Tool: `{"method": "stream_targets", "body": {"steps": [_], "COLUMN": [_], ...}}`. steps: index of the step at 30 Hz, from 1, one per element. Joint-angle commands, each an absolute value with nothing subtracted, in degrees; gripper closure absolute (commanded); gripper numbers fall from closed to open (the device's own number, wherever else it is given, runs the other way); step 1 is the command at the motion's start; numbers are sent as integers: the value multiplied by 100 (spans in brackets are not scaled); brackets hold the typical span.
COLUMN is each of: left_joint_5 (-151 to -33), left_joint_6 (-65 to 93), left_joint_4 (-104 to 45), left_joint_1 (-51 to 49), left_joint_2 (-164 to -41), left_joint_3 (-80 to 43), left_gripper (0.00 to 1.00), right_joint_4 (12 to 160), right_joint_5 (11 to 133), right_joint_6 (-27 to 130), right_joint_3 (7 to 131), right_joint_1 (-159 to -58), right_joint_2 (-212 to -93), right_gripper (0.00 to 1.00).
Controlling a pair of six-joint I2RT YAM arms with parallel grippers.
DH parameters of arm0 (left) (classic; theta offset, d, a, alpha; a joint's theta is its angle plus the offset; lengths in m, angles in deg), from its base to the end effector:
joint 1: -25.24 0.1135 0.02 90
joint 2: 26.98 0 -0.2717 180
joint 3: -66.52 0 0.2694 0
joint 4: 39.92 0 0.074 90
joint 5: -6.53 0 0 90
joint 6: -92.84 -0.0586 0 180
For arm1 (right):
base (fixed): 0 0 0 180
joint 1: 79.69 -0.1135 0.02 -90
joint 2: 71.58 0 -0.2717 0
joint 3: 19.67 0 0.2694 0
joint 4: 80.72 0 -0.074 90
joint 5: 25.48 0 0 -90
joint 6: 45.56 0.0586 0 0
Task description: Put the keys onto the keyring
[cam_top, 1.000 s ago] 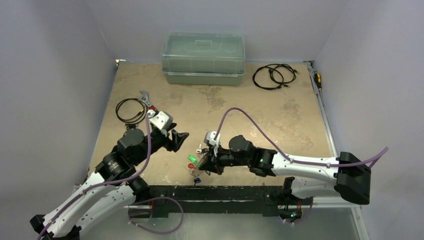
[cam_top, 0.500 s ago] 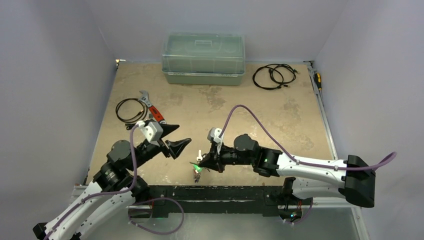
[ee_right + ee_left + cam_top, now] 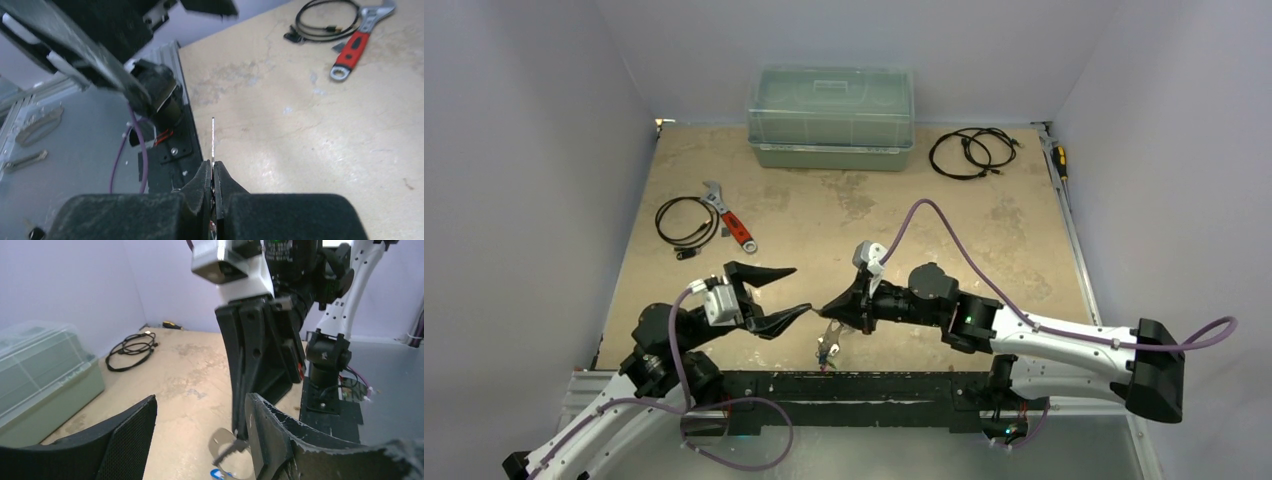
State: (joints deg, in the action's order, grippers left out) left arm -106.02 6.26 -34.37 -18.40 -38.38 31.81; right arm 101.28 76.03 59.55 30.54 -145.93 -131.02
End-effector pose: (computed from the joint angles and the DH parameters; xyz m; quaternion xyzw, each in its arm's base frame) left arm 0.0736 -0.1012 0.3129 0.3471 0.4886 -0.4219 0.6803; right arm 0.1014 0.2593 0.2877 -0.3819 0.6448 0.4858 0.4498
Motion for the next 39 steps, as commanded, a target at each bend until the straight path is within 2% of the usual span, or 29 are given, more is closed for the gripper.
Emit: {"method": "stream_targets", "body": {"steps": [1,4,8,10,15,18,22,39], "left_joint_5": [-11042,-10720,-10234,-10183,-10280,-10237,-10234,-10403], "left_joint_6": [685,931,1096,1131,1201,1250,1358,1687], "left_joint_4": [-3863,-3993,-3956,-3976,-4149,-4302,-4740,-5402], "left_joint_1": [-1860,-1857,-1857,-1854,-1855,-1854,-1869,-1881], "left_joint_2": [-4125,-4130,-4123,-4154,-4548,-4833,-5137,-6041], "left_joint_3": [2985,2962,2870,2867,2873,2884,3018,3117], "left_gripper": [37,31,16,15,15,22,26,30], "right_joint_4": [10723,10731,10714,10713,10786,10837,10879,10966], "right_joint_5": [7005,6722,6118,5890,5686,5690,5706,5942], "right_joint_6": [6026,6009,5984,5963,5875,5827,5798,5819], "right_joint_3": [3425,3502,3603,3691,3886,3958,4004,4097], "right_joint_1": [-14548,-14544,-14544,-14541,-14543,-14545,-14544,-14544], "right_joint_2": [-12760,-12674,-12571,-12555,-12590,-12590,-12560,-12555], "right_gripper": [100,100,100,100,100,100,100,100]}}
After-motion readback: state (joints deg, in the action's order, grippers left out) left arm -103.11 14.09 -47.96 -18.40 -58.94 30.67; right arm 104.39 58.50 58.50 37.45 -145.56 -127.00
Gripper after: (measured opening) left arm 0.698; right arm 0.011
